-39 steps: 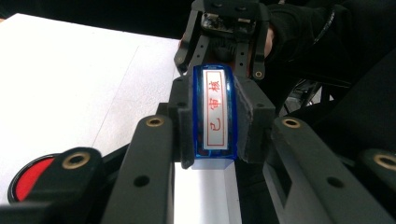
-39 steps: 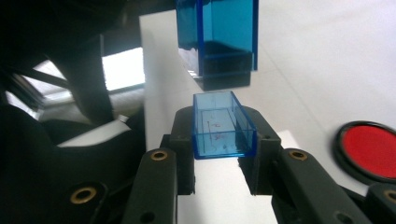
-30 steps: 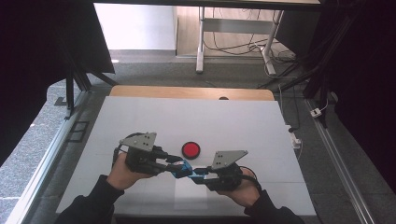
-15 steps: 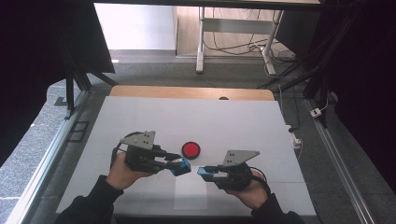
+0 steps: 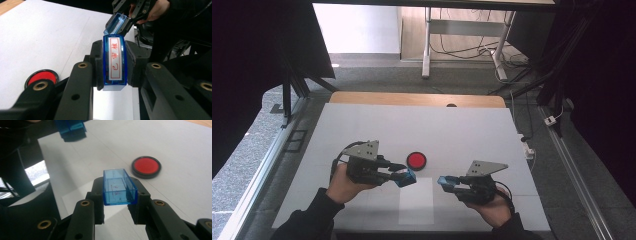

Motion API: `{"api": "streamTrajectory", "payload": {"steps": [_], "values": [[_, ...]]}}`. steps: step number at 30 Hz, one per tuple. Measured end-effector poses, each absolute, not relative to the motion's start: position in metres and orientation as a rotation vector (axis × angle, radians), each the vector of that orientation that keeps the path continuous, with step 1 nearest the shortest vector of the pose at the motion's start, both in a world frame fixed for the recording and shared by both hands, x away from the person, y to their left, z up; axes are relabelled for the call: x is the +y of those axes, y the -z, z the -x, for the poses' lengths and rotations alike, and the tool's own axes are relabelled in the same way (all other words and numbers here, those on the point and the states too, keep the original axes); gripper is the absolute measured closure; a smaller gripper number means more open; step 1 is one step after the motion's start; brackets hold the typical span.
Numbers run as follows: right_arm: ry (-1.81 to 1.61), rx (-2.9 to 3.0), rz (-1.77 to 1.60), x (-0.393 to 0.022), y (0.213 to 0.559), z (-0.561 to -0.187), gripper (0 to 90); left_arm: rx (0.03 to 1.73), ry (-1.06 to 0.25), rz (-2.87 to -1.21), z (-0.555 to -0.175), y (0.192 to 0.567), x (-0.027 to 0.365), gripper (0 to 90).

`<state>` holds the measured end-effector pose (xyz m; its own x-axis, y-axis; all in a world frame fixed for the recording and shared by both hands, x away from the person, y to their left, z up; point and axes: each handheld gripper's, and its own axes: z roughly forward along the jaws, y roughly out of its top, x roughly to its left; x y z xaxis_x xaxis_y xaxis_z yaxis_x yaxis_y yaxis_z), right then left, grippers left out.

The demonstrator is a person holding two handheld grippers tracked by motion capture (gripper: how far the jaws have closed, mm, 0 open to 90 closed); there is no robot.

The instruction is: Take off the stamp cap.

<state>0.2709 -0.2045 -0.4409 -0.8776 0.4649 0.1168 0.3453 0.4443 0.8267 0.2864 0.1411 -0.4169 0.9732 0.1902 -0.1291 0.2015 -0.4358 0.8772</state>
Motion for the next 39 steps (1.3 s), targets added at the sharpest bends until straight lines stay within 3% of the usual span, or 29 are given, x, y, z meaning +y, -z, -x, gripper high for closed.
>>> {"api": "streamTrajectory", "payload": {"steps": [39], "values": [[-1.239,2.337,-1.043,-0.291,0.448,-0.25,68.4,0.416,-0.088,-2.054,-0.29,0.42,0.14,70.6]]}}
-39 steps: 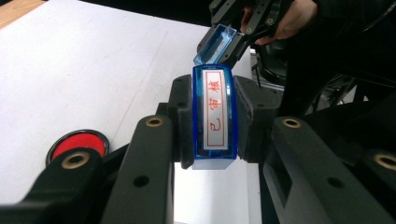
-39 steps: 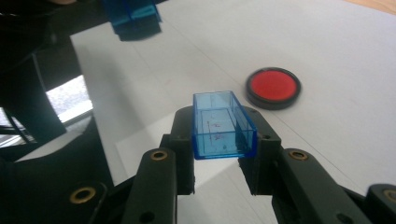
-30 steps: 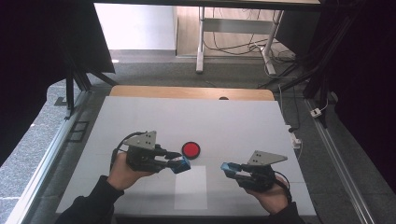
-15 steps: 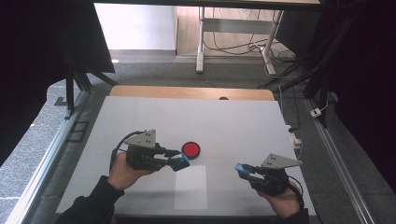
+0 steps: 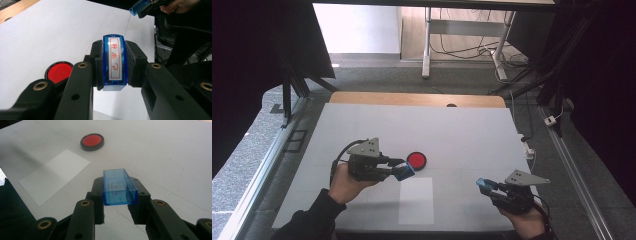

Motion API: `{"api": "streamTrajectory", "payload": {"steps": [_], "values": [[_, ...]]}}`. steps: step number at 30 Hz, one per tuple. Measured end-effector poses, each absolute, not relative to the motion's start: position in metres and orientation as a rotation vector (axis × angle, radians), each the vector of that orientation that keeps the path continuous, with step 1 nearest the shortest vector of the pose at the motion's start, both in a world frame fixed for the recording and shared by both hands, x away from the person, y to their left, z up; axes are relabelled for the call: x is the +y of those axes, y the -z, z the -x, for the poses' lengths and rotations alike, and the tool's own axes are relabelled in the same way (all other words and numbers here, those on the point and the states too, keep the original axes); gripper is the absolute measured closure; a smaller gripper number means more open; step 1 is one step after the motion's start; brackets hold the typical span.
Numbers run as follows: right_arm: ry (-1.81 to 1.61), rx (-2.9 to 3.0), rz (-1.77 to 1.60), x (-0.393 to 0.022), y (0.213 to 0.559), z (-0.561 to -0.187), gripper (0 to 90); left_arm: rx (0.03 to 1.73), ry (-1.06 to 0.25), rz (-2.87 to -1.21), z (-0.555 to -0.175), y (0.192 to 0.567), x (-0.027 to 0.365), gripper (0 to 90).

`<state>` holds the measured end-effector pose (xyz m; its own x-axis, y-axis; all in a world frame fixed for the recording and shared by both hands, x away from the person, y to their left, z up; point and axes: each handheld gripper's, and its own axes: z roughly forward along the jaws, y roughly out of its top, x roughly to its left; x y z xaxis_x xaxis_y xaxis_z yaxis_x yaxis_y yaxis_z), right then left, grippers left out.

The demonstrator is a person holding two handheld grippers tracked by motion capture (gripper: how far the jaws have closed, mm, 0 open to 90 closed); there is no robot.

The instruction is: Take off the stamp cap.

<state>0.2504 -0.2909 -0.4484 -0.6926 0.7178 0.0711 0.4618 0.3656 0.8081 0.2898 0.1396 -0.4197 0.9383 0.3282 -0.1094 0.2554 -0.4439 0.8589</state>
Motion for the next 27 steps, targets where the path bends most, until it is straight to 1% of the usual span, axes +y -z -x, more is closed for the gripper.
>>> {"api": "streamTrajectory", "payload": {"steps": [17,27], "values": [[-1.193,2.321,-1.135,-0.307,0.456,-0.241,68.4,0.486,-0.095,-2.048,-0.296,0.421,0.14,70.6],[-1.192,2.328,-1.142,-0.309,0.457,-0.24,68.4,0.518,-0.095,-2.049,-0.301,0.421,0.138,70.6]]}}
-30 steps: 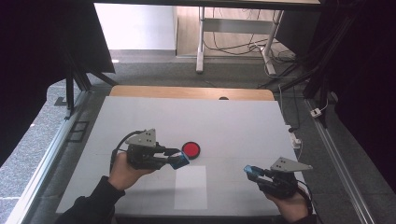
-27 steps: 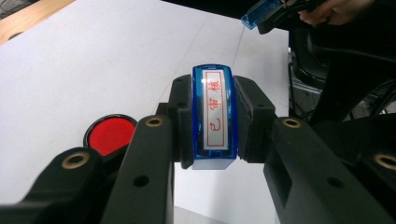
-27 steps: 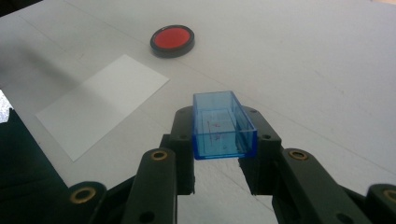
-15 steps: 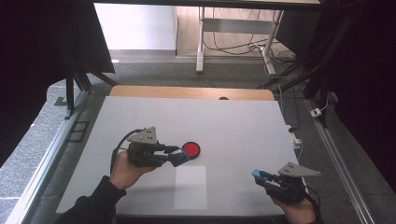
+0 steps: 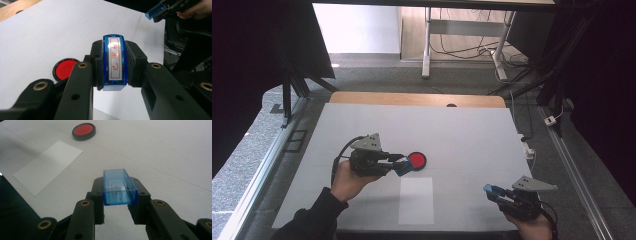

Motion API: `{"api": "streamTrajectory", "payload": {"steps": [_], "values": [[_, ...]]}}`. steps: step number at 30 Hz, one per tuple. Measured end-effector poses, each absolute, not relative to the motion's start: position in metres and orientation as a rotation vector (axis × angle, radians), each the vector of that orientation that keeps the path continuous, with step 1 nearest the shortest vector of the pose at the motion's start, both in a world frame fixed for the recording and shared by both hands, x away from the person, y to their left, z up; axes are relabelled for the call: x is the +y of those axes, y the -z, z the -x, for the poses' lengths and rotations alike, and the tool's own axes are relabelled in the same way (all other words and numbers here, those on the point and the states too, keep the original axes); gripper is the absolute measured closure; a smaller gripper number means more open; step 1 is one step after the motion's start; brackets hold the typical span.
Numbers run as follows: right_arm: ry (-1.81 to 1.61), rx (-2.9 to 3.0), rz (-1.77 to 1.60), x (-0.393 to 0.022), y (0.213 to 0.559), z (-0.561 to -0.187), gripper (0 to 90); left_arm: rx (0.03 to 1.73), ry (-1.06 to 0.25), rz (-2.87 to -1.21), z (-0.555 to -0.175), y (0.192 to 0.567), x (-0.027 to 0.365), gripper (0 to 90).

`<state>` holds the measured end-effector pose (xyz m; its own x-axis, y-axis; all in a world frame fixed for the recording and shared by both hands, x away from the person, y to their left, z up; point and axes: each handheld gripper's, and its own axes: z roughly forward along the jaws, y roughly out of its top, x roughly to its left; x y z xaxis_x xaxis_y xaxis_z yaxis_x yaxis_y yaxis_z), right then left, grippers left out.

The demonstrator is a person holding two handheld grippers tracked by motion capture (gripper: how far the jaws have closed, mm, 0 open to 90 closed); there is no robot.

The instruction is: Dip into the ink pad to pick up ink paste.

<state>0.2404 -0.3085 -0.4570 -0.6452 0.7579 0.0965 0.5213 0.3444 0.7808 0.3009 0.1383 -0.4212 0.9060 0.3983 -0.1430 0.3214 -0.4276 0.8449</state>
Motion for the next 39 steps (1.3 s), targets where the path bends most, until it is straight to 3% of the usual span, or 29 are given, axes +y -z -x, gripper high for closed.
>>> {"api": "streamTrajectory", "payload": {"steps": [39], "values": [[-1.209,2.366,-1.13,-0.308,0.457,-0.241,68.4,0.623,-0.134,-2.108,-0.343,0.428,0.109,70.6]]}}
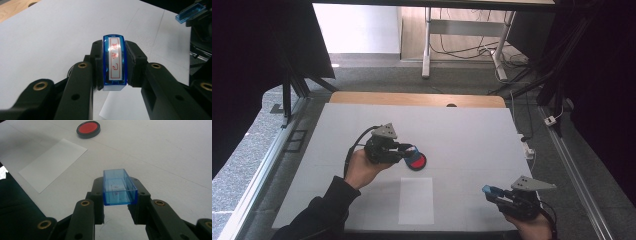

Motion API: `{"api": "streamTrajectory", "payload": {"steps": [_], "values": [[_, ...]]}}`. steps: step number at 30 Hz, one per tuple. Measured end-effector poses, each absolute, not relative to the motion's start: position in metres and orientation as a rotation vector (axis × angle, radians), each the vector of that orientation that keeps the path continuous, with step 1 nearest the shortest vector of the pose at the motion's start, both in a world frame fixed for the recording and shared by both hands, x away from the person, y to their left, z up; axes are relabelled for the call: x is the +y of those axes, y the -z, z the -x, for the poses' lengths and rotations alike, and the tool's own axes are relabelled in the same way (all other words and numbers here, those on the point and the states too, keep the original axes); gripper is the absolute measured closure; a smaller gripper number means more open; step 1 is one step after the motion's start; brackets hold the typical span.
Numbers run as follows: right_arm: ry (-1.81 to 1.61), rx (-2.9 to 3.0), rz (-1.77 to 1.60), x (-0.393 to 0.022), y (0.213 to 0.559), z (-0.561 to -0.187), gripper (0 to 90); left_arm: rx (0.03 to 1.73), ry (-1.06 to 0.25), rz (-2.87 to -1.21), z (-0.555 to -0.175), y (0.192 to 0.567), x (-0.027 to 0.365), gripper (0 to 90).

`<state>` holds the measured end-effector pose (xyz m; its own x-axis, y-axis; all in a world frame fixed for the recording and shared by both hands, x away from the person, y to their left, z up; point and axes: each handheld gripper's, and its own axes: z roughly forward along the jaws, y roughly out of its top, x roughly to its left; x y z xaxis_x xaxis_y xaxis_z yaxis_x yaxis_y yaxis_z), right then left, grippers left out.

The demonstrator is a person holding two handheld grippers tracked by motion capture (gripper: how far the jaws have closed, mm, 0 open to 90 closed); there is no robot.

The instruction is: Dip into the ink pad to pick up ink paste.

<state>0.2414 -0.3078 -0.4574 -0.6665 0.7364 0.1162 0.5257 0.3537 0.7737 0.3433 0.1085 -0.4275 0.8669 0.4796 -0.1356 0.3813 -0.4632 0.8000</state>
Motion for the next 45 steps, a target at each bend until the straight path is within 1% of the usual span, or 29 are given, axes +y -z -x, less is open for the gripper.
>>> {"api": "streamTrajectory", "payload": {"steps": [11,15,23,30,45], "values": [[-1.227,2.367,-1.134,-0.308,0.457,-0.241,68.4,0.663,-0.118,-2.149,-0.361,0.44,0.094,70.7],[-1.231,2.368,-1.134,-0.308,0.457,-0.241,68.4,0.673,-0.131,-2.16,-0.366,0.445,0.089,70.7],[-1.233,2.37,-1.134,-0.308,0.457,-0.241,68.4,0.715,-0.127,-2.187,-0.377,0.458,0.086,70.7],[-1.235,2.374,-1.134,-0.308,0.457,-0.242,68.4,0.741,-0.134,-2.213,-0.383,0.469,0.081,70.8],[-1.242,2.381,-1.142,-0.309,0.457,-0.242,68.4,0.807,-0.1,-2.249,-0.394,0.486,0.075,70.7]]}}
